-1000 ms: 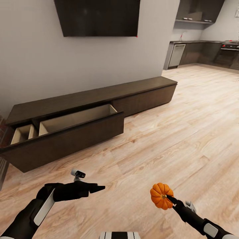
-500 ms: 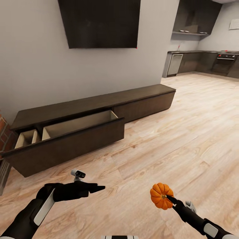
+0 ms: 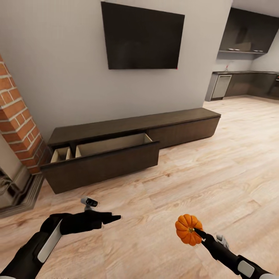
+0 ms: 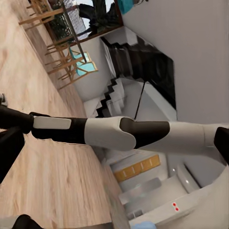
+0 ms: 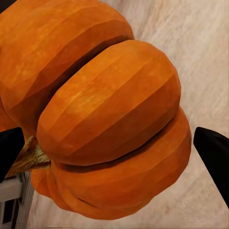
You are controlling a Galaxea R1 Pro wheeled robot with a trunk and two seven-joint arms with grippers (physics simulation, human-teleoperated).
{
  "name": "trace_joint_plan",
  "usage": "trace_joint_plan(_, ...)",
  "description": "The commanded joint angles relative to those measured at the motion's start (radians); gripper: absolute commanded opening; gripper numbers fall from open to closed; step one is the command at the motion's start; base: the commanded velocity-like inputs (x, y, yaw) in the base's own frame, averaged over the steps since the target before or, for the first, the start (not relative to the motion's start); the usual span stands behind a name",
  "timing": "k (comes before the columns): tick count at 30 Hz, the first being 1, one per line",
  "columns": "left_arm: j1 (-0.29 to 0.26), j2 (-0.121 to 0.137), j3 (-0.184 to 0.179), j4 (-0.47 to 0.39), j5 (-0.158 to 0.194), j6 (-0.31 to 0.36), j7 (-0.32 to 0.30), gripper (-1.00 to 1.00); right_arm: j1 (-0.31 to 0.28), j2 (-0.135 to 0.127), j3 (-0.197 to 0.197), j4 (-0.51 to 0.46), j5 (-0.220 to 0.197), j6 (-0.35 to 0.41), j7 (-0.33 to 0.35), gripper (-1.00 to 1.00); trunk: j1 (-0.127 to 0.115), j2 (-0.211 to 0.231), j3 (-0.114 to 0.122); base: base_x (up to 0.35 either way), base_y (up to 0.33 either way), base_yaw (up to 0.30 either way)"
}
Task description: Place each of the two pumpkins and all three candles from the living room inside a cabinet in the living room (use any cabinet), then make sure every cabinet is closed, and position the cauldron so it is next to a table in the living room.
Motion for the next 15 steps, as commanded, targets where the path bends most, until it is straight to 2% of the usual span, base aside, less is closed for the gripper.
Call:
trace_joint_plan(1, -0.001, 0.001, 0.003, 0.004, 0.004, 0.010, -0.002, 1.00, -0.001, 0.000, 0.005, 0.002, -0.011, 0.008, 0.001, -1.00, -0.001, 0.000, 0.004, -0.011, 0.000, 0.265)
trace_joint_plan(6, -0.001, 0.002, 0.022, 0.038, 0.004, 0.010, -0.002, 1.00, -0.001, 0.000, 0.006, 0.002, -0.011, 0.009, -0.003, -1.00, -0.003, 0.001, 0.025, -0.003, 0.000, 0.265)
trace_joint_plan(15, -0.001, 0.002, 0.028, 0.043, 0.003, 0.010, -0.002, 1.00, -0.001, 0.000, 0.005, 0.002, -0.009, 0.011, -0.003, -1.00, -0.003, 0.001, 0.028, 0.000, 0.000, 0.265)
